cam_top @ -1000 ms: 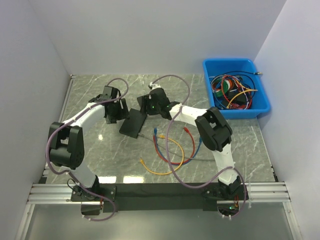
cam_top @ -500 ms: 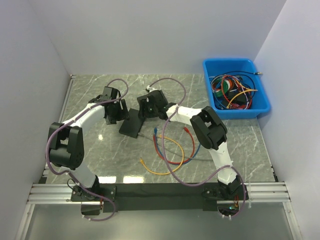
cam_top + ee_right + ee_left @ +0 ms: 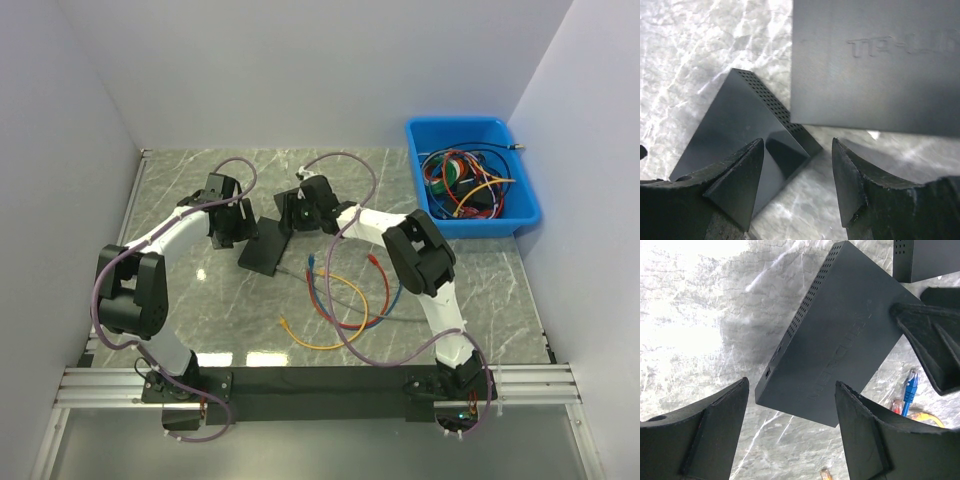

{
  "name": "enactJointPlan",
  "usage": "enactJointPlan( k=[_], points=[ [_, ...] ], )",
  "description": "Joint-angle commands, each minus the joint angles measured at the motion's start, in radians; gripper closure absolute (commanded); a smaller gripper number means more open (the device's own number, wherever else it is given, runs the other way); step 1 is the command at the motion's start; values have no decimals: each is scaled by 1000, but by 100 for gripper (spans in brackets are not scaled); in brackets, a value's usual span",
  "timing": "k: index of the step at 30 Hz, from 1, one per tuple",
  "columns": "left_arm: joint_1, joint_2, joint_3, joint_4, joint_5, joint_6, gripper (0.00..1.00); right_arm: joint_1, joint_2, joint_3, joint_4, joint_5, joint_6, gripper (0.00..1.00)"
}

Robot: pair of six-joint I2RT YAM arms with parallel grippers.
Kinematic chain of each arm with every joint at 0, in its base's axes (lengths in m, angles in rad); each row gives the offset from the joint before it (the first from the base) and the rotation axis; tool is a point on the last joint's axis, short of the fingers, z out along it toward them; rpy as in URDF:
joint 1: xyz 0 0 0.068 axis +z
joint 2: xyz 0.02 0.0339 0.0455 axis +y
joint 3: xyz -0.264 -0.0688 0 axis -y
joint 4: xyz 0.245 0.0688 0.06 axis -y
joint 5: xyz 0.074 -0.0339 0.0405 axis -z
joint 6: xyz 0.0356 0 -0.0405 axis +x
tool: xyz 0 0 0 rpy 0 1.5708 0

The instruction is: Insert the plug into the switch port

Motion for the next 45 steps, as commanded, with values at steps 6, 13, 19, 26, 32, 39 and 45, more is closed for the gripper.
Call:
enactJointPlan(
  k=[6,13,19,26,32,39,45],
  points=[
    [2,-16,-5,16,7,-2,25,3,67,86,67,-112,26,38],
    [2,-16,-3,14,8,-2,26,3,42,19,98,-123,33,47],
    [2,-20,0,11,5,1,26,29,-11,-142,151,-114,68,53],
    [2,-20,-2,7,-13,6,26,68,-123,-317,179,-22,141,60],
    [2,-17,0,7,-21,15,26,106,-191,-364,162,-5,134,48],
    [0,-26,-2,7,-22,27,25,106,-327,-256,-43,29,53,37],
    [0,-71,-2,22,-21,41,26,106,-520,-305,-129,125,-9,37]
  ],
)
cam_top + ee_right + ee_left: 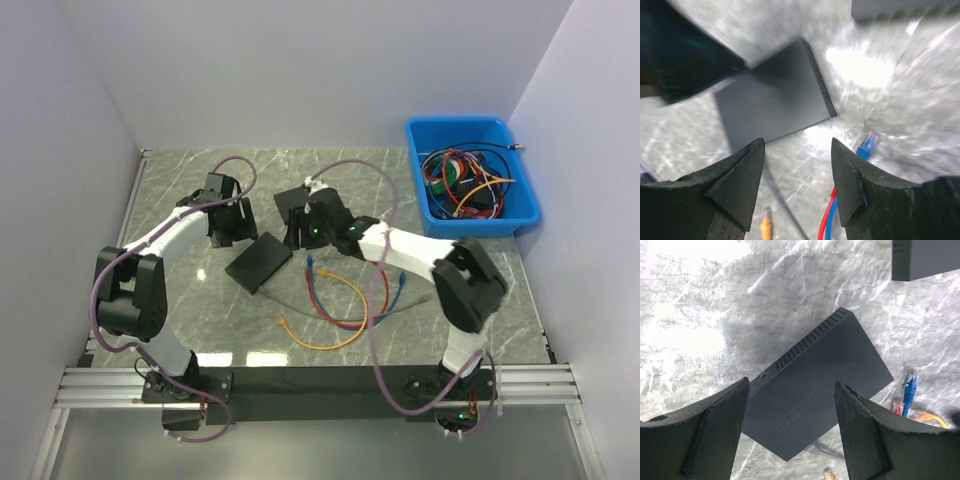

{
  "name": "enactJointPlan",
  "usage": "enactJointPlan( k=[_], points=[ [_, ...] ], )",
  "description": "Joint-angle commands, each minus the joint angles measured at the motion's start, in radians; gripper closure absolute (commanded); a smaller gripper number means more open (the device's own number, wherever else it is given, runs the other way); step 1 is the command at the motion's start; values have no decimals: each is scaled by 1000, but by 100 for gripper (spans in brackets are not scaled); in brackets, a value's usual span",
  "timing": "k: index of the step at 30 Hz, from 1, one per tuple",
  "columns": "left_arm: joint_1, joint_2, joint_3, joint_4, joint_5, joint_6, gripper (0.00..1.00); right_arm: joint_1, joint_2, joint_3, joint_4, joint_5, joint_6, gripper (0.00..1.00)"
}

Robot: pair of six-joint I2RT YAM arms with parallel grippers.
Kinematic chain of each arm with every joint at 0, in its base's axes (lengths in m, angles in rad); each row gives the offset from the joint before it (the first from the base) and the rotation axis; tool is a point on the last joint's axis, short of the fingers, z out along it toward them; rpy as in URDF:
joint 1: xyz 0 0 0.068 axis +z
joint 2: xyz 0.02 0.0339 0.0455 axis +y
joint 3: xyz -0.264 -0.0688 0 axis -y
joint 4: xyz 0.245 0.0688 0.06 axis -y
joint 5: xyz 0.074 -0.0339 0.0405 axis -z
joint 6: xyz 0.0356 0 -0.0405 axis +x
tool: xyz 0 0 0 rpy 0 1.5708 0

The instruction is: Insert the plug into the switch port

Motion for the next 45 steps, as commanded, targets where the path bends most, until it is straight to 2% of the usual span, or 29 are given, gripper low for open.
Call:
enactJointPlan(
  k=[1,9,12,15,17,21,30,37,45],
  points=[
    [0,-75,0,24,-14,21,26,2,-164,-33,-63,91,-62,37],
    [-1,-116,165,-42,-13,19,24,0,-340,-217,-125,303,-122,34],
    [0,-112,204,-50,-92,61,24,-1,-396,-311,-128,360,-122,33],
    [-1,-107,169,-28,-166,82,25,0,-437,-383,-105,367,-125,35],
    [0,-125,101,60,-133,87,26,-1,-440,-402,-97,389,-128,36],
    [-3,-110,64,39,-169,87,27,-1,-397,-399,-111,456,-137,37],
    [-6,-109,61,19,-243,82,27,56,-299,-366,-86,436,-185,37],
    [-6,-98,64,18,-221,81,27,137,-184,-279,-122,519,-223,37],
    [-6,-92,70,15,-212,79,27,140,-86,-210,-142,527,-235,37]
  ],
)
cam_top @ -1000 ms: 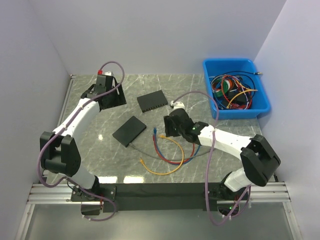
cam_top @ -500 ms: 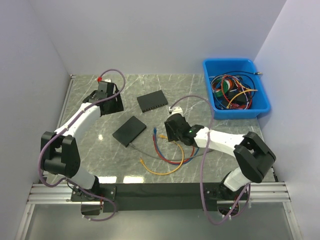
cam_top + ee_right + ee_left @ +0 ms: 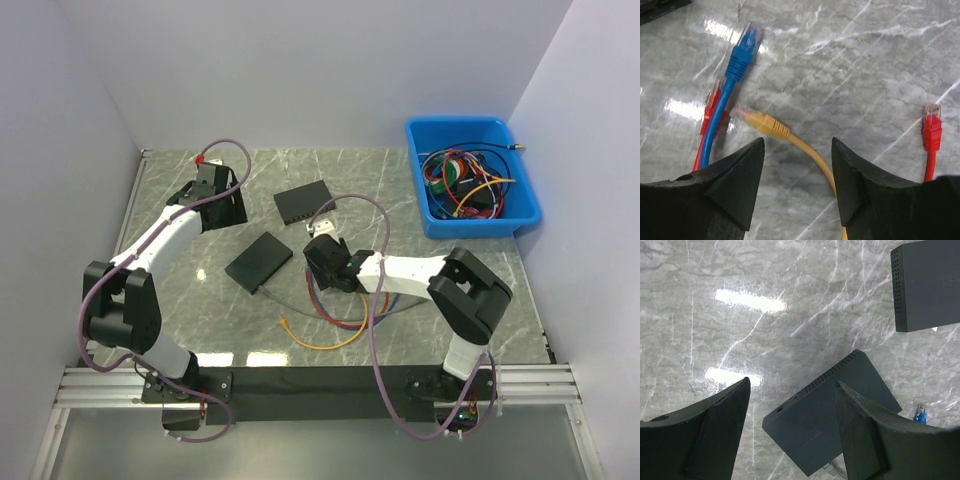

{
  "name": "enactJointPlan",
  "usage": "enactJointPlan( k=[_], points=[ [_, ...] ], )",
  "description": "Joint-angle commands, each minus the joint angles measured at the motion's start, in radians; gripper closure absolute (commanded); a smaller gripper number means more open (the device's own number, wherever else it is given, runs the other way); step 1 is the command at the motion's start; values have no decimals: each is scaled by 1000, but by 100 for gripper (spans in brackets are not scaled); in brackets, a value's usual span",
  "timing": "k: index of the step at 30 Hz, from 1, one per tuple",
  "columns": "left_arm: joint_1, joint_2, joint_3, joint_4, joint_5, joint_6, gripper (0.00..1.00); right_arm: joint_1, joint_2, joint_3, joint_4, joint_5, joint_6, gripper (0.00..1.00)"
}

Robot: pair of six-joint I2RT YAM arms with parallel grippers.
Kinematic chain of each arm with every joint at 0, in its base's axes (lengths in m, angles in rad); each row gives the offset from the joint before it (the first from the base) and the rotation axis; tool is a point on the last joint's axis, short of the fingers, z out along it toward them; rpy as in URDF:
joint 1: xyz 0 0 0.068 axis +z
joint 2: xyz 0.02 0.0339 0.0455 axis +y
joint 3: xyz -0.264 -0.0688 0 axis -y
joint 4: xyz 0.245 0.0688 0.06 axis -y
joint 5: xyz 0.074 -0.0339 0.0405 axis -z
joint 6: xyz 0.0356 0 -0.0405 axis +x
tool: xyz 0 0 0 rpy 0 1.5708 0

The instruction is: Insert the plug into the switch port

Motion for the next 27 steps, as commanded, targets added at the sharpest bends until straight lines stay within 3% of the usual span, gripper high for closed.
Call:
enactJointPlan(
  k=[1,17,20,27],
  points=[
    [-4,-2,16,4,3,12,27,-2,34,66,-13,46,-17,37],
    [-4,1,20,-1,9,13,27,0,106,89,-4,55,-22,42],
    [-4,3,18,2,9,12,27,0,114,89,-2,51,-22,48],
    [-4,6,20,-3,9,13,28,0,114,83,6,38,-19,78]
  ],
)
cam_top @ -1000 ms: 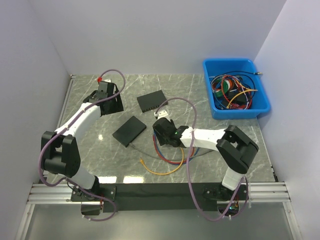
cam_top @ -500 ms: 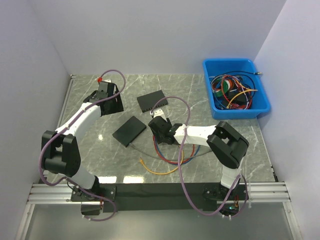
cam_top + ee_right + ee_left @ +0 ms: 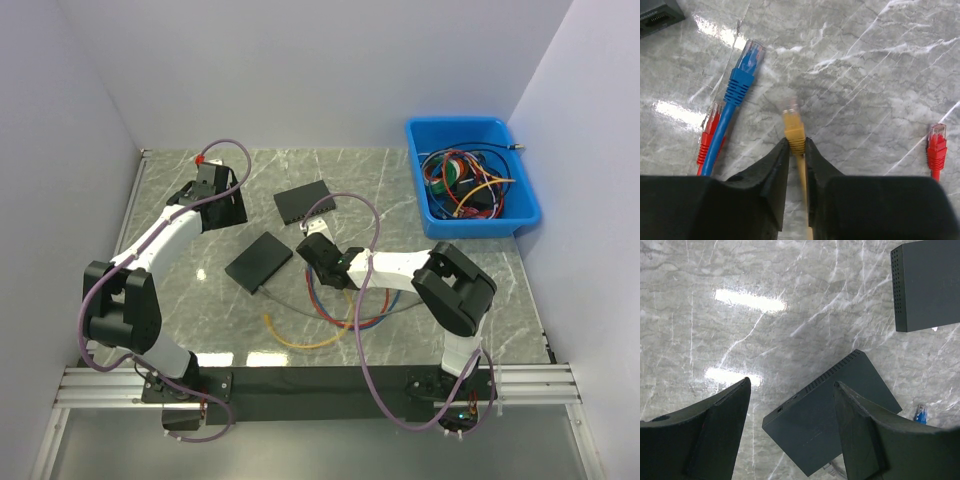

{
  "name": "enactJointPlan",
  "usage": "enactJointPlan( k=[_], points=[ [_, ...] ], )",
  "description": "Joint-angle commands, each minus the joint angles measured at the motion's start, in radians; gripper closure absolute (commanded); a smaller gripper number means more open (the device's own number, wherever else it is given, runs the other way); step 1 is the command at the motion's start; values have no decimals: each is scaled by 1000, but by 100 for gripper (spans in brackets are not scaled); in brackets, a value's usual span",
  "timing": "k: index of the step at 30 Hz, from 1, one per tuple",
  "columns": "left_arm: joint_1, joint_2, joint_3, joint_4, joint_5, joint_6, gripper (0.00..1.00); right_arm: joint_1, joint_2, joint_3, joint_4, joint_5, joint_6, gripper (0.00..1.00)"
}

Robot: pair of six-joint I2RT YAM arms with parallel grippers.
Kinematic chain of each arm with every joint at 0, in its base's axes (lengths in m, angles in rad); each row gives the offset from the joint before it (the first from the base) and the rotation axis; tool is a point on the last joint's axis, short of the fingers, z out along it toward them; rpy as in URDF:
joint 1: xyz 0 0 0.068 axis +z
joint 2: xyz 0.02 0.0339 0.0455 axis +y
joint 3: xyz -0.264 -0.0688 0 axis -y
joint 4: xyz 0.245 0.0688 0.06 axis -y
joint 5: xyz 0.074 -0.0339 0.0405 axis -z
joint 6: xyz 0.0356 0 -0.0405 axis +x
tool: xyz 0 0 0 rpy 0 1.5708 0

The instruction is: Insert the plug into the switch port

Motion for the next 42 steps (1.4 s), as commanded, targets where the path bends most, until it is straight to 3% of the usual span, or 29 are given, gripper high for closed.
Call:
enactJointPlan(
  k=[1,6,24,33,42],
  points=[
    [-4,4,20,-2,8,13,28,-2,10,5,10,2,9,80],
    [-4,7,18,-2,10,13,28,-1,3,-2,19,2,10,88],
    [-18,2,13,0,16,16,28,-2,-153,-119,130,17,23,100],
    [-30,5,12,-2,7,22,28,0,-262,-205,222,-27,23,100],
    [-70,-48,-8,38,94,41,29,0,-458,-343,381,-170,3,100]
  ],
)
